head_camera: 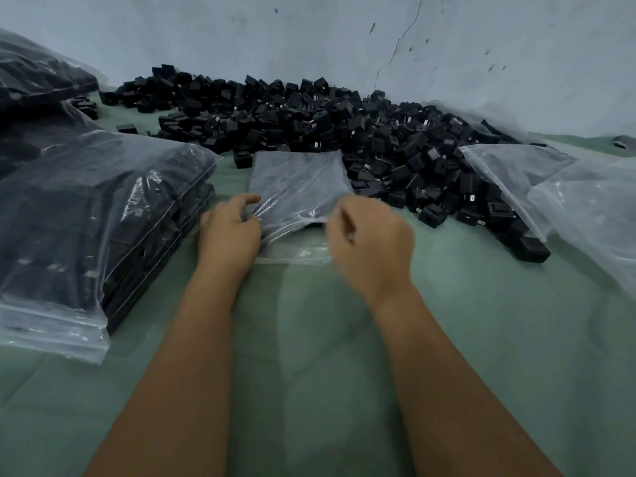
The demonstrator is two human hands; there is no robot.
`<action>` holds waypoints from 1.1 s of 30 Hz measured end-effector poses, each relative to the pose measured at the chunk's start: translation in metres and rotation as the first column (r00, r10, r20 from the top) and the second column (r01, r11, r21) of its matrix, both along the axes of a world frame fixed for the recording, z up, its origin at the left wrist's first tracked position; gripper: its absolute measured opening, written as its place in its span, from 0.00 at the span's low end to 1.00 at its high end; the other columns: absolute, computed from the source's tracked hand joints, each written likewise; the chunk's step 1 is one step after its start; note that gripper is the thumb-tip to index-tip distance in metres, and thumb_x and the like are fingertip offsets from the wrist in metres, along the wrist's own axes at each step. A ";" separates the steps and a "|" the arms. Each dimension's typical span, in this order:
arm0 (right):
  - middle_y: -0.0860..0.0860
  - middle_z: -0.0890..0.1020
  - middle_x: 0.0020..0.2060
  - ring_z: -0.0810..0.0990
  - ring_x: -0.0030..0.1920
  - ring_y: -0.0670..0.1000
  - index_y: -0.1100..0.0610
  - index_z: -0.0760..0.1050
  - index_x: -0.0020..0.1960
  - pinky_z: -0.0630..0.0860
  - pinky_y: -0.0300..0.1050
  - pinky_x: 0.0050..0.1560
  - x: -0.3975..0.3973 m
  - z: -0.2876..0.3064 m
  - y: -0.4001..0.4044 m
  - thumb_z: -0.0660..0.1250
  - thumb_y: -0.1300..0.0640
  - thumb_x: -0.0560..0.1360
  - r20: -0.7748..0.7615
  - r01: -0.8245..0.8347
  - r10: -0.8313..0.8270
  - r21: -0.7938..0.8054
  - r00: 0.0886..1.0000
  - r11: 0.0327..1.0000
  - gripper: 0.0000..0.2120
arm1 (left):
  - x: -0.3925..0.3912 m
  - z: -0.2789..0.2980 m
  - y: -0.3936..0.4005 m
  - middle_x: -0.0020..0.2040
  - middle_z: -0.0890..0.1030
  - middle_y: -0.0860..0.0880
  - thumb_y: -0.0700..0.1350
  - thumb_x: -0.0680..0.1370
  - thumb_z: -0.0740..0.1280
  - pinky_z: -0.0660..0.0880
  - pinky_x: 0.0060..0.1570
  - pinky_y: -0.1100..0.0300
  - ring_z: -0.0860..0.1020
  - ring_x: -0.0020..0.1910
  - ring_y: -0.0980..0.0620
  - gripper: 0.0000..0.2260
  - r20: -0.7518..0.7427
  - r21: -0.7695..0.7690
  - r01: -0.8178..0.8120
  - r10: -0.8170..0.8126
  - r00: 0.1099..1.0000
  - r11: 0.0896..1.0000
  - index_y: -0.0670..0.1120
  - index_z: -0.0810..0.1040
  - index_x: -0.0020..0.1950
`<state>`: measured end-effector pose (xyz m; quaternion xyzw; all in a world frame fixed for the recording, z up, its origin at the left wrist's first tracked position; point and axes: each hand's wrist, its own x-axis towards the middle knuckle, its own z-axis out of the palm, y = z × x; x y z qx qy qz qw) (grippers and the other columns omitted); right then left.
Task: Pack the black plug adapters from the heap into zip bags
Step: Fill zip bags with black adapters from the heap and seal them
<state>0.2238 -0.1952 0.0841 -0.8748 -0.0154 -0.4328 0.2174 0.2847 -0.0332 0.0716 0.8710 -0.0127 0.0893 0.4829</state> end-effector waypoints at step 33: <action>0.48 0.76 0.38 0.74 0.39 0.50 0.53 0.68 0.52 0.68 0.46 0.37 0.003 -0.002 -0.027 0.53 0.53 0.75 -0.053 -0.004 0.027 0.390 0.998 0.921 0.08 | -0.011 0.004 0.000 0.73 0.69 0.52 0.58 0.67 0.65 0.52 0.76 0.45 0.57 0.77 0.55 0.31 0.066 0.227 0.387 -0.411 0.909 0.894 0.66 0.65 0.71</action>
